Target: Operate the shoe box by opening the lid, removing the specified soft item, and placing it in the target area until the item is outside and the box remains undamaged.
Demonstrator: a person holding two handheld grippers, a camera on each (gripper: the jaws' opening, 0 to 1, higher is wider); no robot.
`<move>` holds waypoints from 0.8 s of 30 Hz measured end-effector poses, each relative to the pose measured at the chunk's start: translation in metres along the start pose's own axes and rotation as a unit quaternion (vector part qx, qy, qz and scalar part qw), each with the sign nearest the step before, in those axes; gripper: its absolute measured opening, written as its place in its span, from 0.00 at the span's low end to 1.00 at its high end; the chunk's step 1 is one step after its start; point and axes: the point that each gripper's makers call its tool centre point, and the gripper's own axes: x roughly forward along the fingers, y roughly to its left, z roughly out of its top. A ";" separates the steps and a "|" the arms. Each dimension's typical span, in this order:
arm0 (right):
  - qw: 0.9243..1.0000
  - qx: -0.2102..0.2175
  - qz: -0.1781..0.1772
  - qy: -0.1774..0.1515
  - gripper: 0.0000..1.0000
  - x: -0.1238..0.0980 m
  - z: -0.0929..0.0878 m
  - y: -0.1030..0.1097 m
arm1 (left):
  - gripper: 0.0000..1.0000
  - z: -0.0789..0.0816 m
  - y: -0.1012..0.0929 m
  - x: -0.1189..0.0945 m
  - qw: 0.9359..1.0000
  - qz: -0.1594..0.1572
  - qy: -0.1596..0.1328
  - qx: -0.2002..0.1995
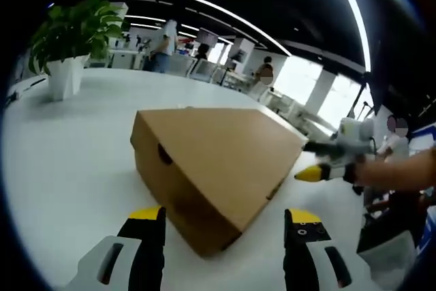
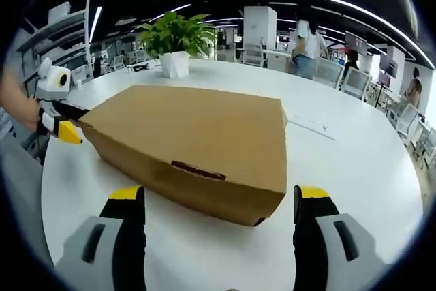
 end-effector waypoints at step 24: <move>0.999 -0.018 0.028 -0.010 0.74 0.006 0.005 0.003 | 0.62 0.003 0.008 0.005 1.000 0.020 -0.003 -0.002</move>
